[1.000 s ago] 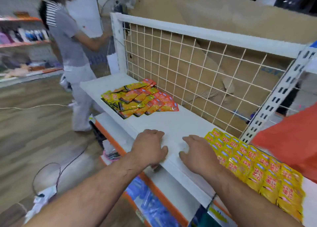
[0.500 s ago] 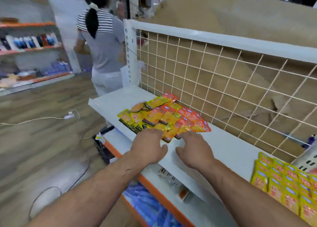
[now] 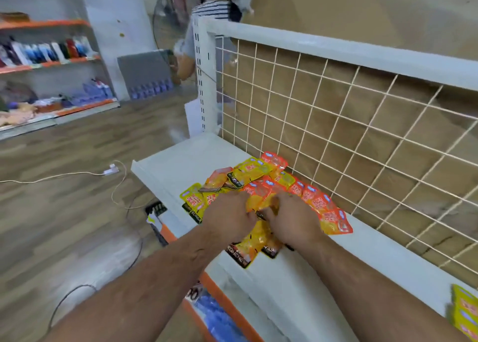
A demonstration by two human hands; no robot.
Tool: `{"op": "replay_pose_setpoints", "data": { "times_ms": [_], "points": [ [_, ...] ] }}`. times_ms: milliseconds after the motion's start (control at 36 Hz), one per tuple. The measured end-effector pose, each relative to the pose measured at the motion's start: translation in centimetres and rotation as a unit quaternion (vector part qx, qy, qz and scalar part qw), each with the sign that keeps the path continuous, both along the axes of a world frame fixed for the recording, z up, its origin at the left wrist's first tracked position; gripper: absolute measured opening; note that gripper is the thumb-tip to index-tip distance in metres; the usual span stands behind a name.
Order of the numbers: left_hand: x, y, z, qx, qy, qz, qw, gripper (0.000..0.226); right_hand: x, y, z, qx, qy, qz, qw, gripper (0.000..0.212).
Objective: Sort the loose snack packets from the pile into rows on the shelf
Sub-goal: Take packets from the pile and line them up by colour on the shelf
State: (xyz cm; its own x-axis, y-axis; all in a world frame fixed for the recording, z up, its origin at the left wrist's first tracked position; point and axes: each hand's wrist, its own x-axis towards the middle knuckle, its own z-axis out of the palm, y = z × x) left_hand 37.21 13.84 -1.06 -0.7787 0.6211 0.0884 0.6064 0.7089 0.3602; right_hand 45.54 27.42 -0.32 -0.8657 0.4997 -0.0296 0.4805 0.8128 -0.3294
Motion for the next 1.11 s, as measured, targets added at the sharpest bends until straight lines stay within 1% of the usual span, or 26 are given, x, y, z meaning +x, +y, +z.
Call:
{"op": "replay_pose_setpoints", "data": {
  "times_ms": [56, 111, 250, 333, 444, 556, 639, 694, 778, 806, 861, 889, 917, 972, 1000, 1056, 1083, 1111],
  "points": [
    [-0.9, 0.8, 0.1, -0.022, -0.015, 0.016, 1.000, 0.040, -1.0, 0.7, -0.3, -0.016, -0.007, -0.011, 1.000, 0.061],
    [-1.5, 1.4, 0.0, -0.049, -0.012, 0.028, 0.998, 0.045, -1.9, 1.4, -0.5, -0.032, -0.016, -0.022, 0.999, 0.067],
    [-2.1, 2.4, -0.3, -0.095, -0.002, 0.062, 0.993, 0.058, -3.1, 2.6, -0.8, -0.049, -0.035, -0.033, 0.998, 0.074],
    [-2.3, 2.7, -0.4, -0.093, -0.001, 0.080, 0.993, 0.062, -3.6, 3.0, -1.0, -0.063, -0.029, -0.039, 0.997, 0.075],
    [-2.4, 2.9, -0.5, -0.094, 0.008, 0.082, 0.992, 0.061, -4.0, 3.1, -1.4, -0.072, -0.015, -0.049, 0.996, 0.078],
    [-2.1, 2.8, -0.1, -0.111, 0.014, 0.086, 0.990, 0.053, -4.2, 2.8, -1.5, -0.098, -0.005, -0.066, 0.993, 0.087],
    [-2.2, 2.5, 0.1, -0.087, 0.000, 0.090, 0.992, 0.043, -4.2, 2.4, -1.4, -0.120, 0.008, -0.084, 0.989, 0.092],
    [-2.2, 2.2, 0.3, -0.064, -0.018, 0.088, 0.994, 0.035, -4.1, 2.2, -1.2, -0.150, 0.027, -0.102, 0.983, 0.088],
    [-2.0, 1.6, 1.2, -0.041, -0.003, 0.084, 0.996, 0.025, -3.9, 2.1, -1.0, -0.213, 0.066, -0.149, 0.963, 0.070],
    [-2.0, 1.4, 1.4, -0.034, 0.017, 0.074, 0.997, 0.025, -3.7, 2.1, -1.0, -0.222, 0.070, -0.159, 0.959, 0.058],
    [-1.9, 0.8, 1.7, -0.030, 0.056, 0.055, 0.996, 0.024, -3.2, 2.1, -0.6, -0.242, 0.075, -0.166, 0.953, 0.026],
    [-1.8, 0.6, 1.9, -0.021, 0.053, 0.051, 0.997, 0.021, -2.8, 2.1, -0.4, -0.258, 0.089, -0.175, 0.946, 0.017],
    [-1.7, 0.4, 2.0, -0.005, 0.042, 0.049, 0.998, 0.017, -2.4, 2.1, -0.3, -0.278, 0.108, -0.188, 0.936, 0.014],
    [-1.6, 0.1, 2.4, 0.040, 0.002, 0.049, 0.998, 0.004, -1.4, 2.0, 0.1, -0.325, 0.158, -0.212, 0.908, 0.018],
    [-1.4, -0.1, 2.6, 0.066, -0.025, 0.055, 0.996, 0.011, -0.9, 1.9, 0.2, -0.344, 0.181, -0.221, 0.894, 0.016],
    [-1.0, -0.6, 3.1, 0.112, -0.082, 0.068, 0.988, 0.013, 0.3, 1.6, 0.8, -0.377, 0.203, -0.225, 0.875, 0.009],
    [-0.9, -0.9, 3.2, 0.130, -0.107, 0.078, 0.983, 0.020, 1.1, 1.2, 1.1, -0.390, 0.204, -0.218, 0.871, 0.010],
    [-0.6, -1.2, 3.3, 0.149, -0.131, 0.086, 0.976, 0.022, 1.8, 0.8, 1.4, -0.399, 0.199, -0.209, 0.870, 0.015]
  ]
}}
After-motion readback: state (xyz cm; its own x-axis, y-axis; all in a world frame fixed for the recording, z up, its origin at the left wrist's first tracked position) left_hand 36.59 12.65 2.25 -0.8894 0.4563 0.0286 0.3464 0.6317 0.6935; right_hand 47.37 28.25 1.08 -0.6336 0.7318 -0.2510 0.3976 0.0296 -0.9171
